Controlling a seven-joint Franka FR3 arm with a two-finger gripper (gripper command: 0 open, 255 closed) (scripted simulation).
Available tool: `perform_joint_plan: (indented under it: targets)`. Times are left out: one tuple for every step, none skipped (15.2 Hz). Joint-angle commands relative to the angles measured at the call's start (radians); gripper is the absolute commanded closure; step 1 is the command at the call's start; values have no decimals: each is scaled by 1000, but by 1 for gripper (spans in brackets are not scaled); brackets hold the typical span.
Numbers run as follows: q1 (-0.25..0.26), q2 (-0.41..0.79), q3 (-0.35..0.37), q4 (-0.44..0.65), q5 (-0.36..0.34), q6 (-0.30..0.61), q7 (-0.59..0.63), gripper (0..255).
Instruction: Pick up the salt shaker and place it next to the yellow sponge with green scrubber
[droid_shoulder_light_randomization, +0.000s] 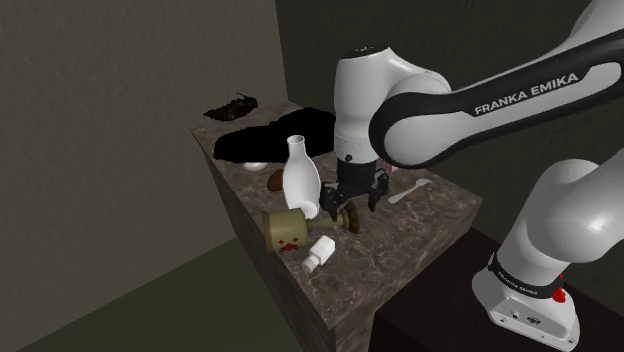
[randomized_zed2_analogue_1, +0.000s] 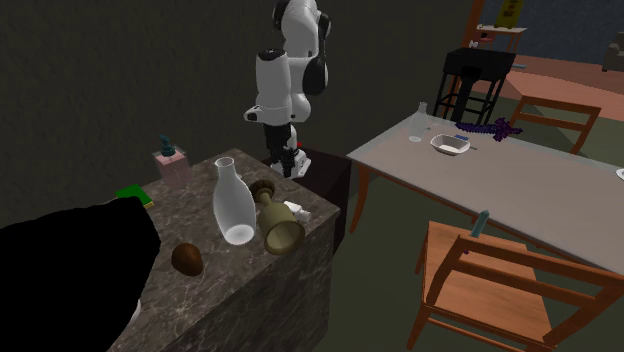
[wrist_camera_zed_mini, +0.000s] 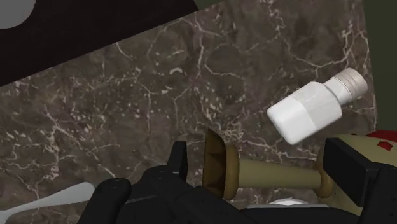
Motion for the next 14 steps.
perform_joint_plan:
  targets:
    - [-25,76,62,12,-8,71,88,0]
    - [-41,117,92,23,-19,102,133,0]
    - [-58,160,122,35,-36,133,181,0]
    - [-76,205,153,49,-58,163,231,0]
    - [-96,252,183,65,-85,192,284,0]
    - [-117,302,214,82,-120,219,342,0]
    - [-138,355,243,100,-163,245,404,0]
    - [-143,373,250,107,-179,253,425,0]
    - [-144,385,252,101,-188,268,433,0]
    - [-146,398,256,95,-199,283,440,0]
    - [-149,410,260,90,-209,298,449,0]
    - [-151,424,263,85,-221,313,457,0]
    - [-154,437,267,80,-234,328,467,0]
    - [-157,451,270,76,-247,343,477,0]
